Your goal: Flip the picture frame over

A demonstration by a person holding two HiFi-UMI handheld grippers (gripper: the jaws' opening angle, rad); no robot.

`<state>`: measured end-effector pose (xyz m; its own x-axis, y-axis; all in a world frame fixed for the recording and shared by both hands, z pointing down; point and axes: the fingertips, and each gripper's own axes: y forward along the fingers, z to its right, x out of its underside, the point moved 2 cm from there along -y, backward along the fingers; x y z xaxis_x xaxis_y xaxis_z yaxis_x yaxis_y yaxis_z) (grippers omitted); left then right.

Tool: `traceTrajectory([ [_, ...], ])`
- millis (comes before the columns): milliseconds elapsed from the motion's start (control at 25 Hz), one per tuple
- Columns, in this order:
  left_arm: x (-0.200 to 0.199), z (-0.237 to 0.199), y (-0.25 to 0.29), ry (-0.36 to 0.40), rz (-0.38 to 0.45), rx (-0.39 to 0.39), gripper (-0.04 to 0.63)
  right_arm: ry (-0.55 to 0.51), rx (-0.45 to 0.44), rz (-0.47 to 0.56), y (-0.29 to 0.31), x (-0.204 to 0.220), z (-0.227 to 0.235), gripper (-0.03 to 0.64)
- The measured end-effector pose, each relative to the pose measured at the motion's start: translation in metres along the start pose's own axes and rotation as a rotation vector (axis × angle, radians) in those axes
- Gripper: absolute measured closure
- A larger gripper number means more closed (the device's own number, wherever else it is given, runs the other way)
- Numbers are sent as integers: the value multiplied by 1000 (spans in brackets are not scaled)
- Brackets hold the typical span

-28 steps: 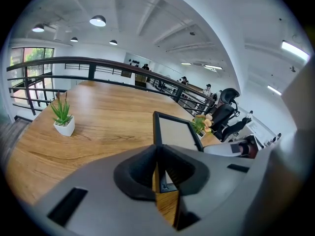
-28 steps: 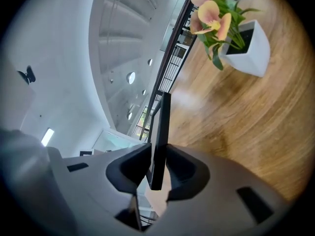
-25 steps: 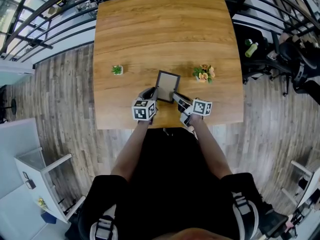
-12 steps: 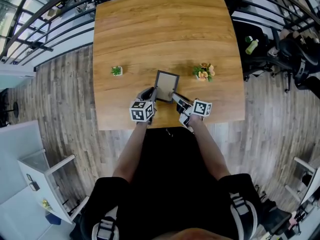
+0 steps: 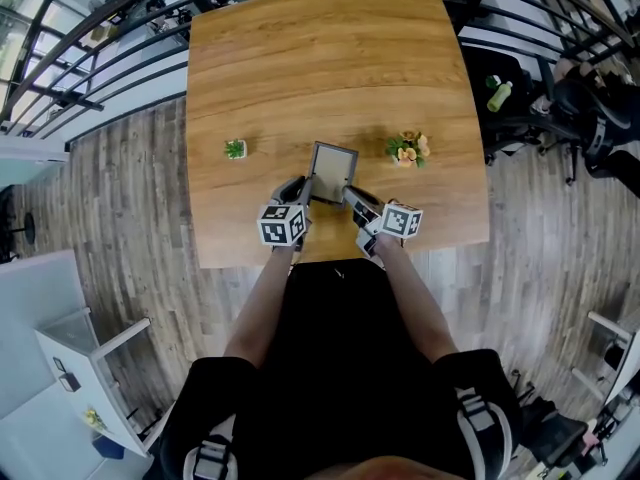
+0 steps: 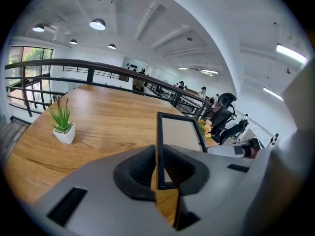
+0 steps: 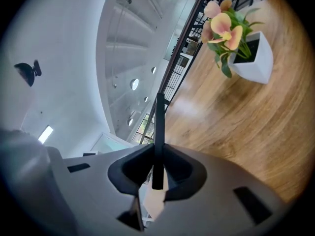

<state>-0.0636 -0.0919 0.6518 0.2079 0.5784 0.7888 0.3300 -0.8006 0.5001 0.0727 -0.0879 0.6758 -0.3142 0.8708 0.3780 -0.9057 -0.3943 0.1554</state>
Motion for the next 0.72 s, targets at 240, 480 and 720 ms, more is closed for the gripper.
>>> traceTrajectory([
  [240, -13, -13, -7, -34, 25, 13, 535, -13, 41, 30, 5, -1, -1, 548],
  [480, -36, 3, -6, -33, 51, 89, 534, -102, 126, 50, 14, 6, -10, 548],
  [720, -45, 27, -4, -32, 49, 196, 488, -206, 186, 28, 23, 19, -16, 548],
])
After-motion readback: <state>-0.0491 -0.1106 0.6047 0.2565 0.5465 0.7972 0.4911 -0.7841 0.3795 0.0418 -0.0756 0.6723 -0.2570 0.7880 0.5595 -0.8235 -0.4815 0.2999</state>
